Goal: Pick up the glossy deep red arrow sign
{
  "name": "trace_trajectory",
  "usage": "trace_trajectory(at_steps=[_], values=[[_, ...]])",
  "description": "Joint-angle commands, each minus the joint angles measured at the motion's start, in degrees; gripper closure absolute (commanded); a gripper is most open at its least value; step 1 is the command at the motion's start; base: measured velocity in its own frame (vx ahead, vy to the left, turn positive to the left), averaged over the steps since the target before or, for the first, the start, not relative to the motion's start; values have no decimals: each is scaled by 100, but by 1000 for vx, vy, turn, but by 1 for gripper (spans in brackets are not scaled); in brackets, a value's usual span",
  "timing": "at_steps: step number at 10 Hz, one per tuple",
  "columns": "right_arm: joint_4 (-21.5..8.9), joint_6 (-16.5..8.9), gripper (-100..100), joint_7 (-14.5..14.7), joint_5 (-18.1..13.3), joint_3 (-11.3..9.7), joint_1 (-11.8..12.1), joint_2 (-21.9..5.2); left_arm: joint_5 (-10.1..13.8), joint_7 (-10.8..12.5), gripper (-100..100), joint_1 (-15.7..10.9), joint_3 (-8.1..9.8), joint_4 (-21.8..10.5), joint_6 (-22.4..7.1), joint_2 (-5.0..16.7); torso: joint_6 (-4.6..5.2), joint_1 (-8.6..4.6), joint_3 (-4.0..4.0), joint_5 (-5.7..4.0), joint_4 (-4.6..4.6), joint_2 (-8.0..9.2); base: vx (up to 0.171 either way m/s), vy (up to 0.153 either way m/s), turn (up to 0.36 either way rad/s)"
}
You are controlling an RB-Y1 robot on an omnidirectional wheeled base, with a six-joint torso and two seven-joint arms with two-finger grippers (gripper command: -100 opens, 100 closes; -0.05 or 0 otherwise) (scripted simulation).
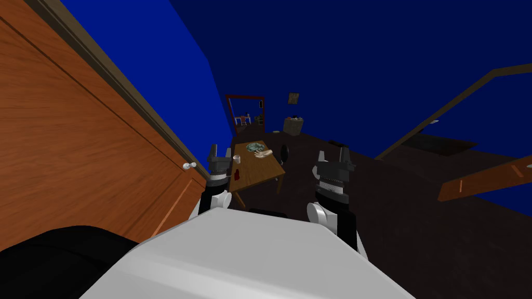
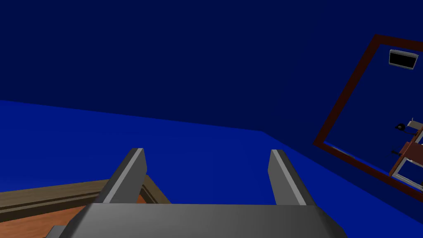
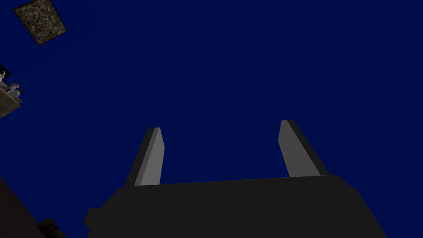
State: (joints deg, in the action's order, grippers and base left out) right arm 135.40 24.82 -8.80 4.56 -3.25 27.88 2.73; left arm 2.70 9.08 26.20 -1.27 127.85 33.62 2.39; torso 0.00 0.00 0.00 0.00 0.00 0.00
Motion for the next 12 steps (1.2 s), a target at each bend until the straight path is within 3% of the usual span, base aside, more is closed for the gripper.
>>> trace_trajectory(at_steps=[1,4,5,12], values=[[0,0,0,0,0,0,0,0,-8,133,-100,-87,39,-128,-156,173,0,0,0,0,0,0,6,3,39],[0,0,0,0,0,0,0,0,-24,457,-100,-292,130,-395,-511,360,0,3,-4,1,-2,-7,15,3,33],[0,0,0,0,0,0,0,0,-24,457,-100,-292,130,-395,-522,360,0,4,-5,1,-2,-8,12,2,15],[0,0,0,0,0,0,0,0,-73,1512,-100,-940,424,-1177,-1679,574,0,2,-6,0,-3,-11,22,1,43]])
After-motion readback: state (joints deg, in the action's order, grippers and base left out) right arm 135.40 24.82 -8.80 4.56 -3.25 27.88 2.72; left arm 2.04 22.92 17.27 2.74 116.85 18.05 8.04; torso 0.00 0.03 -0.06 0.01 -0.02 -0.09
